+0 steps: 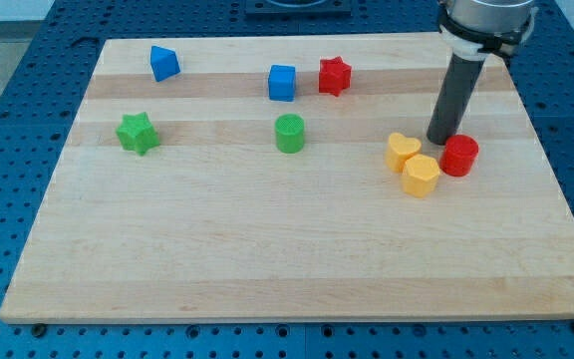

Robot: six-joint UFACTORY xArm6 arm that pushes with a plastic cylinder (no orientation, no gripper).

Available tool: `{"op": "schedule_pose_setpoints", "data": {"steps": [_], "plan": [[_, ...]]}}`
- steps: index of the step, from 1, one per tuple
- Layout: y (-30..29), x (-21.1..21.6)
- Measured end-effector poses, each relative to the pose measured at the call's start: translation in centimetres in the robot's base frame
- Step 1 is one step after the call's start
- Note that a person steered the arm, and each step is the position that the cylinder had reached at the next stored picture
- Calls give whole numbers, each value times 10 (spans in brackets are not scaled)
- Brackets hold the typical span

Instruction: Push the red circle above the yellow hexagon

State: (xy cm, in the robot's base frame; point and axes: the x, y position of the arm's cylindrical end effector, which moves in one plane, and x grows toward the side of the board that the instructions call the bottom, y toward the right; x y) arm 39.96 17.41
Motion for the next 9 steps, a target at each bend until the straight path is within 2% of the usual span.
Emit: {"op": "schedule_pose_setpoints", "data": {"steps": [3, 4, 5, 9], "plan": [[62, 0], [75, 23], [64, 39], [32, 47]]}}
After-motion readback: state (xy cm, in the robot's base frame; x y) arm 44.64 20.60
